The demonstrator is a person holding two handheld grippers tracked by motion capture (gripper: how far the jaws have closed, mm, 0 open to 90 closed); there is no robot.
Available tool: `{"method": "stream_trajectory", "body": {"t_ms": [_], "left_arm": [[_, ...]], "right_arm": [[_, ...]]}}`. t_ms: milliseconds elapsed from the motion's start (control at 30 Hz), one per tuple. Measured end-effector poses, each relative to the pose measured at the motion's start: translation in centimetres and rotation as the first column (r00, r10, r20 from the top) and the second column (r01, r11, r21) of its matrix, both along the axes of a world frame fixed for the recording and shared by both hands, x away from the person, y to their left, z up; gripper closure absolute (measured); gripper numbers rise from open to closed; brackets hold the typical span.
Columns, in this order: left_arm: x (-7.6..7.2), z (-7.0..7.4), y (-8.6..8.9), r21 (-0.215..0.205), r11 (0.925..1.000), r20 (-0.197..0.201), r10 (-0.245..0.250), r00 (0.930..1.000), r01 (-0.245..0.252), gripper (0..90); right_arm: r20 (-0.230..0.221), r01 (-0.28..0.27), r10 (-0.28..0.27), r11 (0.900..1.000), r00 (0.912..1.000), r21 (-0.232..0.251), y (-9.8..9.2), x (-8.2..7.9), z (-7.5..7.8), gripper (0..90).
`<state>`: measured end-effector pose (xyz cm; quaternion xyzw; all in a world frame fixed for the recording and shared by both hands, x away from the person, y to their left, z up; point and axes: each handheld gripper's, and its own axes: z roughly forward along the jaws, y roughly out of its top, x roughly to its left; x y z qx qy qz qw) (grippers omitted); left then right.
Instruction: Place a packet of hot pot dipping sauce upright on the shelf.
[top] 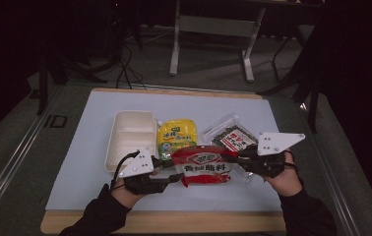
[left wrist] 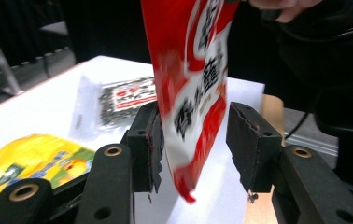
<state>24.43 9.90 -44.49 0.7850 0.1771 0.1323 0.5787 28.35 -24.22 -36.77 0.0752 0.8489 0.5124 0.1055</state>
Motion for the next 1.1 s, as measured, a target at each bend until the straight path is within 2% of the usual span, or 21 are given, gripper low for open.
{"method": "stream_trajectory", "body": {"t_ms": [133,267,367,567,600,833,867,900,1033,1067,1100], "left_arm": [[-0.1,-0.3,0.7,0.0,0.9997,-0.013,0.026,0.9996,-0.026,55.4],[-0.3,-0.9,1.4,0.009,0.9988,-0.023,0.049,0.9985,-0.049,54.5],[-0.7,-1.2,1.8,0.011,0.9988,-0.024,0.049,0.9985,-0.049,54.5],[-1.5,-1.5,2.0,0.012,0.9981,-0.032,0.06,0.9977,-0.06,45.9],[-1.7,-1.7,2.2,0.014,0.9972,-0.031,0.074,0.9968,-0.074,45.9],[-2.3,-2.7,2.5,0.022,0.9961,-0.076,0.086,0.9934,-0.085,23.0],[-2.4,-2.8,2.5,0.024,0.9977,-0.078,0.066,0.9948,-0.064,19.2],[-2.5,-3.0,2.5,0.025,0.9976,-0.079,0.066,0.9947,-0.064,14.2],[-2.7,-3.4,2.5,0.039,0.996,-0.08,0.084,0.9933,-0.081,11.9],[-2.8,-3.5,2.5,0.044,0.9949,-0.072,0.093,0.993,-0.09,6.4],[-2.9,-3.7,2.5,0.045,0.9949,-0.07,0.093,0.9932,-0.09,6.4]], "right_arm": [[0.015,0.029,-0.029,1.0,0.9995,0.002,-0.2,0.4,0.5,90.0],[0.008,0.045,-0.045,0.999,0.999,0.011,-0.3,1.0,0.9,90.0],[0.016,0.054,-0.054,0.998,0.9984,0.017,-0.3,1.3,1.2,90.0],[0.023,0.079,-0.079,0.997,0.9966,0.019,0.1,2.2,1.6,90.0],[0.024,0.081,-0.081,0.996,0.9964,0.022,0.3,2.4,1.6,90.0],[0.022,0.091,-0.092,0.995,0.9955,0.032,1.5,3.8,2.0,90.0],[0.023,0.093,-0.093,0.995,0.9953,0.031,1.7,4.0,2.0,90.0],[0.022,0.094,-0.094,0.995,0.9953,0.031,1.9,4.2,2.1,90.0],[0.019,0.095,-0.095,0.995,0.9953,0.033,2.4,4.8,2.2,90.0],[0.016,0.095,-0.096,0.995,0.9953,0.037,2.9,5.4,2.2,90.0],[0.016,0.095,-0.096,0.995,0.9953,0.037,2.9,5.4,2.2,90.0]]}}
